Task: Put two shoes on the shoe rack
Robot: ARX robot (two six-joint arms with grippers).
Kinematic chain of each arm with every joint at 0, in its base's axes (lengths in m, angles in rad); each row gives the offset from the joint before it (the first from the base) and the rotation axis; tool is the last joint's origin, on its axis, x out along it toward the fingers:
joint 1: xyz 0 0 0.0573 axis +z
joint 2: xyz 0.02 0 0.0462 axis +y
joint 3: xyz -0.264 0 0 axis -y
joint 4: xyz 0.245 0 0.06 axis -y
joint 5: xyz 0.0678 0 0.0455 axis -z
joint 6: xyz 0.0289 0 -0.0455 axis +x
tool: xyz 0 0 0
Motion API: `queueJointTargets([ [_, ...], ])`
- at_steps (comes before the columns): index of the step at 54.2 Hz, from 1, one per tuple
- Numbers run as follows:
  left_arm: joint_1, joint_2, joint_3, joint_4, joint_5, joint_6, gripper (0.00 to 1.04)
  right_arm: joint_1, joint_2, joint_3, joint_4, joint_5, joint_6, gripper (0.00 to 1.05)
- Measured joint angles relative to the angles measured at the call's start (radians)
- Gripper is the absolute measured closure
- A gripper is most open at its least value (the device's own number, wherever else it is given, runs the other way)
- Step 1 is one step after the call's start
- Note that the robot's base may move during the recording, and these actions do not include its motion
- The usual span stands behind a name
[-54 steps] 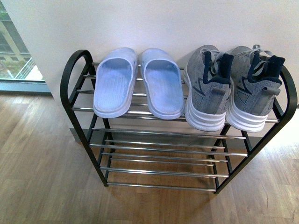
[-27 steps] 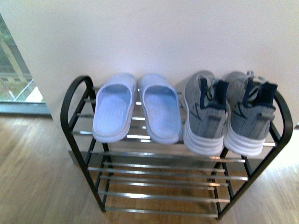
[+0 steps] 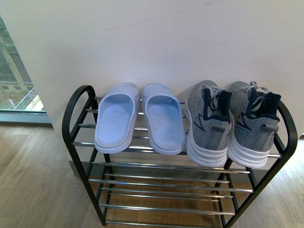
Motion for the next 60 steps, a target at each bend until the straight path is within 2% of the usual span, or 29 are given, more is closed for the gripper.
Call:
queueJointTargets([
  [34,0.000,-0.462,-0.025,-0.415,0.003,0.000,1.04,0.000,0.000,0.000,0.000,0.000,0.000,0.09],
  [60,0.000,-0.653,-0.025,-0.603,0.003,0.000,1.04,0.000,0.000,0.000,0.000,0.000,0.000,0.09],
])
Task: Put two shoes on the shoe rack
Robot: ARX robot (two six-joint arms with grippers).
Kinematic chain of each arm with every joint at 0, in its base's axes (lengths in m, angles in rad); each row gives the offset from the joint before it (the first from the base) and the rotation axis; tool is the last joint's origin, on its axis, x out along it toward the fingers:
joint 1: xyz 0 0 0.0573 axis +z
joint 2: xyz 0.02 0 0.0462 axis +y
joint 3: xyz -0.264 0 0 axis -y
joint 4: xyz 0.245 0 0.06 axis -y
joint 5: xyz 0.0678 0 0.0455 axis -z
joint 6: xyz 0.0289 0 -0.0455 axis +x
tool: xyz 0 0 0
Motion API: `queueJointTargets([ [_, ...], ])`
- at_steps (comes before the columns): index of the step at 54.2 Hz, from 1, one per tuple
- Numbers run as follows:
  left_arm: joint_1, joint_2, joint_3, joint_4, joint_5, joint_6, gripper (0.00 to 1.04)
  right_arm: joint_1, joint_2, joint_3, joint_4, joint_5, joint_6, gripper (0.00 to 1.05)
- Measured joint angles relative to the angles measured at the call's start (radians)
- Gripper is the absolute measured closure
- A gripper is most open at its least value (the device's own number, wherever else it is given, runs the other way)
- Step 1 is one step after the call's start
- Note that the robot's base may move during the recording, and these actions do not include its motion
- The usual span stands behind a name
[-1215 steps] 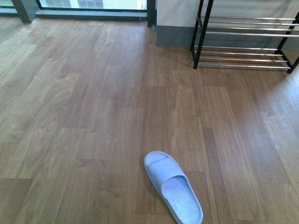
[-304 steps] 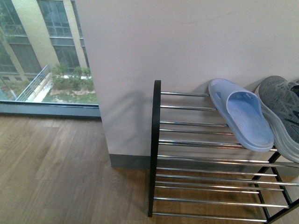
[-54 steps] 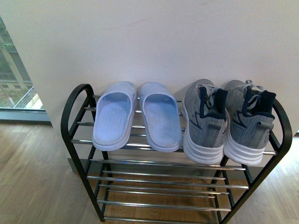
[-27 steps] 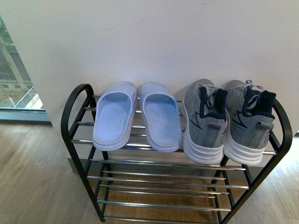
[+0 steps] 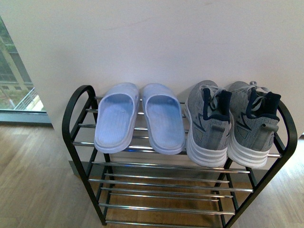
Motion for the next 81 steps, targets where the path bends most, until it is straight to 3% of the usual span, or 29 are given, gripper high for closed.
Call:
queueJointTargets([
  [7,0.000,-0.035,0.000,-0.036,0.000,0.000,1.04,0.000,0.000,0.000,0.000,0.000,0.000,0.09],
  [13,0.000,-0.161,0.000,-0.193,0.000,0.000,1.04,0.000,0.000,0.000,0.000,0.000,0.000,0.09],
  [33,0.002,-0.189,0.000,-0.208,0.000,-0.001,1.02,0.000,0.000,0.000,0.000,-0.002,0.000,0.09],
  [44,0.002,-0.189,0.000,-0.208,0.000,0.000,0.63,0.000,0.000,0.000,0.000,-0.002,0.000,0.09],
  [57,0.001,-0.189,0.000,-0.208,0.000,0.001,0.08,0.000,0.000,0.000,0.000,-0.002,0.000,0.09],
  [81,0.002,-0.190,0.000,-0.208,0.000,0.004,0.09,0.000,0.000,0.000,0.000,-0.002,0.000,0.09],
])
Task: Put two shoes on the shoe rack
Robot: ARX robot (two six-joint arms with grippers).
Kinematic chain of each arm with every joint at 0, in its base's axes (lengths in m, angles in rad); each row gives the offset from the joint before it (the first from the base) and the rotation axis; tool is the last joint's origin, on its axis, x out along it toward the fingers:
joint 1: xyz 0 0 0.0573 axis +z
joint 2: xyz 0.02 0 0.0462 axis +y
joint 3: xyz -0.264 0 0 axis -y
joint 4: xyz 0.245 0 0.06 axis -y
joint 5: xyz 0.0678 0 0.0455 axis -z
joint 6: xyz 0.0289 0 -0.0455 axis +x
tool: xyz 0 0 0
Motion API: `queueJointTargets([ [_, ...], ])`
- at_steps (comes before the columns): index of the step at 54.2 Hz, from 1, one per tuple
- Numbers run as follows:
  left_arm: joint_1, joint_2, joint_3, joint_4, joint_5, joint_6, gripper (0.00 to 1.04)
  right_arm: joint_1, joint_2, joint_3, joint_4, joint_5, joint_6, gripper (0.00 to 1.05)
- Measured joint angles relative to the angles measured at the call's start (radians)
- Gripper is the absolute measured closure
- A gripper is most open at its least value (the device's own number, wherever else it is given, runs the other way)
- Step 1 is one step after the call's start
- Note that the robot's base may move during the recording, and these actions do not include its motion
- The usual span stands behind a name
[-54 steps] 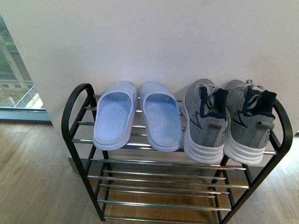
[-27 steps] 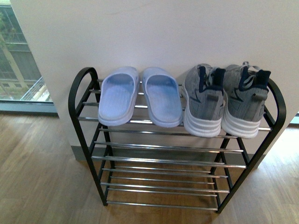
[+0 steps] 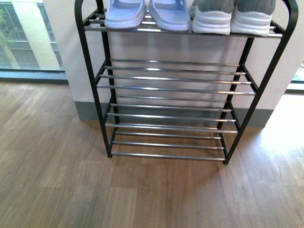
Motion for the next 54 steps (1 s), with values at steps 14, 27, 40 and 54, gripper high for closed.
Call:
queueJointTargets([
  [14,0.000,0.000,0.000,0.000,0.000,0.000,0.09,0.000,0.000,0.000,0.000,0.000,0.000,0.09],
  [27,0.000,0.000,0.000,0.000,0.000,0.000,0.09,0.000,0.000,0.000,0.000,-0.001,0.000,0.09],
  [40,0.000,0.000,0.000,0.000,0.000,0.000,0.09,0.000,0.000,0.000,0.000,-0.001,0.000,0.09],
  [54,0.000,0.000,0.000,0.000,0.000,0.000,0.09,0.000,-0.001,0.000,0.000,-0.001,0.000,0.09],
])
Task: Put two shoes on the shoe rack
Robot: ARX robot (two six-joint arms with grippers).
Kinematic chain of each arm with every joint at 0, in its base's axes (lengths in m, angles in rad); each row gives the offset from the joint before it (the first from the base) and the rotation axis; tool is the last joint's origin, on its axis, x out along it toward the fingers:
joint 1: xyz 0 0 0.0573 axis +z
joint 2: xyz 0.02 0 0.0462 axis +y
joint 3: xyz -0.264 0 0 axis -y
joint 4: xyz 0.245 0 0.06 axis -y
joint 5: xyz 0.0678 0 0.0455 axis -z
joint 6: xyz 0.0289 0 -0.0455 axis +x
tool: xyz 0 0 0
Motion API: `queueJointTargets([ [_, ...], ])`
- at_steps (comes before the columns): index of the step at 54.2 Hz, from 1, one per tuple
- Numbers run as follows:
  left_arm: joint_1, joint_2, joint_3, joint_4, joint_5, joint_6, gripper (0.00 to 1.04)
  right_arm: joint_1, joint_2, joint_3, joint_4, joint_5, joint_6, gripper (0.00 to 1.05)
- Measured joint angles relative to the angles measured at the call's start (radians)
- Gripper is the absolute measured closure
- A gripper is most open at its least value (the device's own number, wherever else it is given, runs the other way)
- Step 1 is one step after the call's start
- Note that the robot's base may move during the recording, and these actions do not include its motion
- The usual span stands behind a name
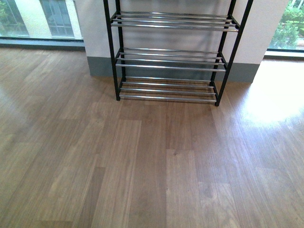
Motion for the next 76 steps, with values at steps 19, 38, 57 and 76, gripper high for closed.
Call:
queueJointTargets([
  [19,0.000,0.000,0.000,0.000,0.000,0.000,0.09,0.000,0.001,0.000,0.000,0.000,0.000,0.09],
  [38,0.000,0.000,0.000,0.000,0.000,0.000,0.09,0.000,0.000,0.000,0.000,0.000,0.000,0.09],
  [57,0.000,0.000,0.000,0.000,0.000,0.000,0.09,0.000,0.000,0.000,0.000,0.000,0.000,0.09],
  [76,0.000,0.000,0.000,0.000,0.000,0.000,0.09,0.000,-0.001,0.000,0.000,0.000,0.000,0.09],
])
